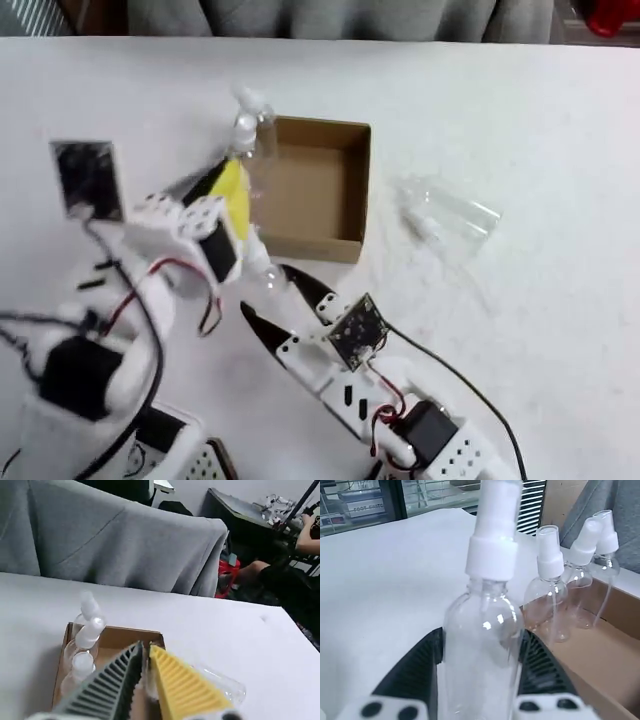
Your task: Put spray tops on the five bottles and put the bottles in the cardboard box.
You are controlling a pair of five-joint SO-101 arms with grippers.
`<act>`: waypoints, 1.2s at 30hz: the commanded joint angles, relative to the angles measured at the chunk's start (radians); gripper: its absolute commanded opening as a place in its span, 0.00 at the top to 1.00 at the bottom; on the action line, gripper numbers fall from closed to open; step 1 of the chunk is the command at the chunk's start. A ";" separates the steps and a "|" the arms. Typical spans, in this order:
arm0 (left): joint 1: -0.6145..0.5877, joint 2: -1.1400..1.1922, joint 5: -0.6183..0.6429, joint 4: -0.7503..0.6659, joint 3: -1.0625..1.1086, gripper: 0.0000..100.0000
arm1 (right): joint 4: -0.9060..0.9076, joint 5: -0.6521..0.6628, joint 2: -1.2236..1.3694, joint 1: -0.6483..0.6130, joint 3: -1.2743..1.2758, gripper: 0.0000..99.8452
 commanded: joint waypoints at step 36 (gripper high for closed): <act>0.437 -0.740 -0.224 -0.097 0.852 0.97 | -0.433 -0.089 0.251 0.317 -0.356 0.99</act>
